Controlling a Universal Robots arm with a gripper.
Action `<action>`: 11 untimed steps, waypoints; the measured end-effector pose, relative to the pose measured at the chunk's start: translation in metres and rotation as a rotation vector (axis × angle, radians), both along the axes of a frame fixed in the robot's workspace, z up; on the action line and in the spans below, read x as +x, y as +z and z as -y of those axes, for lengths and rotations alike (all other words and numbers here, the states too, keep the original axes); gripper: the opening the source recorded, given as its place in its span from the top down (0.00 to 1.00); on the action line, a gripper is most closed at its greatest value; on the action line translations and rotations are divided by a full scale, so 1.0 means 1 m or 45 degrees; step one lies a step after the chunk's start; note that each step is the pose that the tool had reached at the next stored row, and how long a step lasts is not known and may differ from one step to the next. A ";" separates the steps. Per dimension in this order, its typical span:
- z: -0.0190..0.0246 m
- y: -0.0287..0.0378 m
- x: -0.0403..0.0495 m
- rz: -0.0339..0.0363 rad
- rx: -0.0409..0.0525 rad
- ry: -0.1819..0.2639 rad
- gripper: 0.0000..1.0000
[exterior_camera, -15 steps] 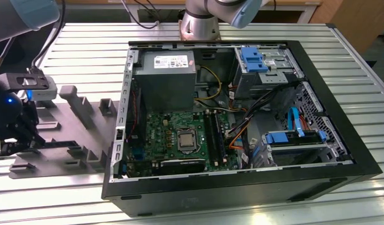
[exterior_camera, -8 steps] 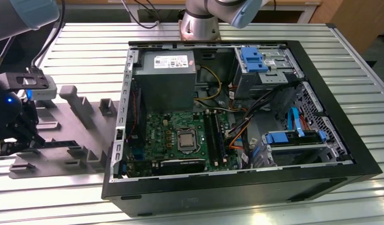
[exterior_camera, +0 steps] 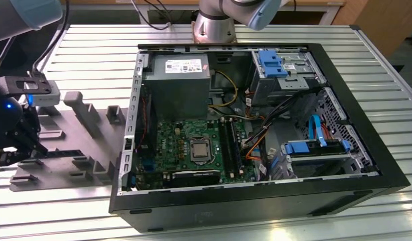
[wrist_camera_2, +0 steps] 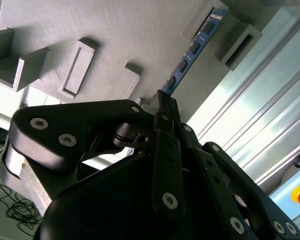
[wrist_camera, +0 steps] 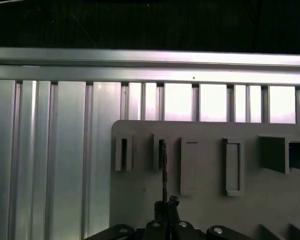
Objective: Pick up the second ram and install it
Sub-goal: 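Pick up the second ram and move it above second insertion slot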
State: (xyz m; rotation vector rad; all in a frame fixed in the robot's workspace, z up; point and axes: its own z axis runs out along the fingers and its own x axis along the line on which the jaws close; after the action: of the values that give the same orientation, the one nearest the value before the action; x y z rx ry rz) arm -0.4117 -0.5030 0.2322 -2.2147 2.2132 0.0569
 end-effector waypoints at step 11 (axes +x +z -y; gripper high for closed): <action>0.0000 0.0073 0.0000 0.0005 0.000 0.000 0.89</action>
State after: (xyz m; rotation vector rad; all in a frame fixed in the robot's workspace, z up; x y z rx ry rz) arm -0.4116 -0.5030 0.2395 -2.2145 2.2128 0.0568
